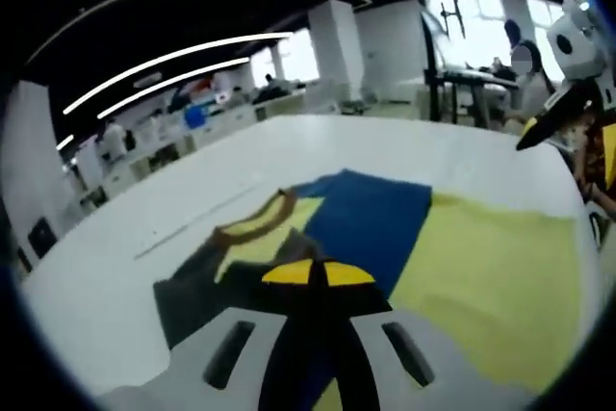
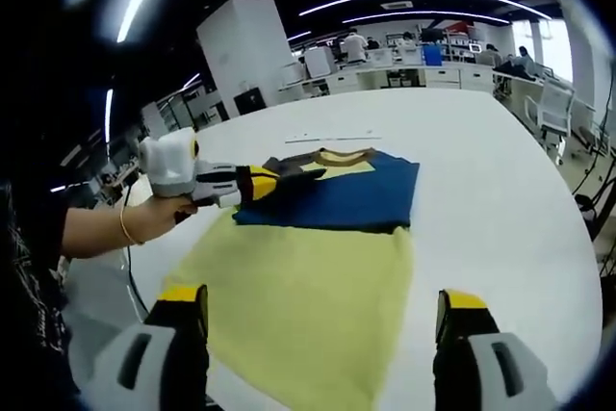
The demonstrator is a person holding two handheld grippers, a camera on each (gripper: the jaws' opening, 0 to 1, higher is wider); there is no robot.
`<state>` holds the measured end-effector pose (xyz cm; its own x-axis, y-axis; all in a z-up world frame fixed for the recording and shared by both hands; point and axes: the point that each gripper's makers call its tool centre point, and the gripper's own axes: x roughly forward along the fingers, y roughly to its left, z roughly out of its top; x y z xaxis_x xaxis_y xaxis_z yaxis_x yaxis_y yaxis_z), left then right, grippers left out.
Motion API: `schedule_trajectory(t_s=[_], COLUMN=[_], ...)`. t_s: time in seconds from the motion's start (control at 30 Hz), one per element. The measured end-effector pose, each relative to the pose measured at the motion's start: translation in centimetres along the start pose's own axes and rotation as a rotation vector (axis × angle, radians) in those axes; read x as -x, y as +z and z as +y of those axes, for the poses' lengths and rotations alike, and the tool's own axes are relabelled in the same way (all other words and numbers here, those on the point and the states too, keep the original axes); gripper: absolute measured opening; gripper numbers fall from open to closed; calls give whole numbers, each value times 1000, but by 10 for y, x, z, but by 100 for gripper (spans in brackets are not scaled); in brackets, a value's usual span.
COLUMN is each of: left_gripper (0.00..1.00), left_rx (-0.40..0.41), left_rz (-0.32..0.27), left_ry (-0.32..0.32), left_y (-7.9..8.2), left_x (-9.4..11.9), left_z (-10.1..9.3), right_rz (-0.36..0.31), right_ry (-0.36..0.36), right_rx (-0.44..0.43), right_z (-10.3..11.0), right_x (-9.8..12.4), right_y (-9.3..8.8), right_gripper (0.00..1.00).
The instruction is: Fold the garment on the visible template until the final outline fits inside the template.
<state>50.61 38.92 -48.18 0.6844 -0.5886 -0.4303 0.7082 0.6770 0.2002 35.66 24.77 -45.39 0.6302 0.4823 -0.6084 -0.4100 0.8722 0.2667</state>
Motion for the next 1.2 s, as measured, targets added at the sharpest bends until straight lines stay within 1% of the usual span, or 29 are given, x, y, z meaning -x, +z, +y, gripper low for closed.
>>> schedule_trajectory(t_s=[0.33,0.47,0.6,0.73,0.83,0.9,1.03,1.07,1.13,1.2], left_gripper=[0,5,12,22,27,29,34,35,34,33], left_rx=[-18,-18,-17,-9,5,20,43,60,93,108], left_rz=[74,101,93,79,57,56,64,64,69,72], left_ry=[-58,-82,-79,-68,-57,-42,6,22,31,48], left_y=[-25,-30,-27,-20,-15,-14,-18,-20,-24,-27], left_x=[-5,-3,3,7,11,13,14,14,14,12], left_z=[-18,-24,-24,-17,-9,-2,16,22,28,35], right_rz=[9,9,13,12,8,-7,-46,-51,-59,-65], right_ry=[-5,-2,-2,2,8,12,23,25,32,35], right_rx=[-14,-19,-21,-22,-18,-7,19,23,28,39], right_z=[-2,-1,-2,0,1,3,6,7,8,9], right_x=[1,0,-1,-2,-2,-1,1,1,2,3], right_y=[-5,-4,-5,-4,-3,0,10,11,14,16], right_gripper=[99,99,99,99,99,99,100,100,100,100])
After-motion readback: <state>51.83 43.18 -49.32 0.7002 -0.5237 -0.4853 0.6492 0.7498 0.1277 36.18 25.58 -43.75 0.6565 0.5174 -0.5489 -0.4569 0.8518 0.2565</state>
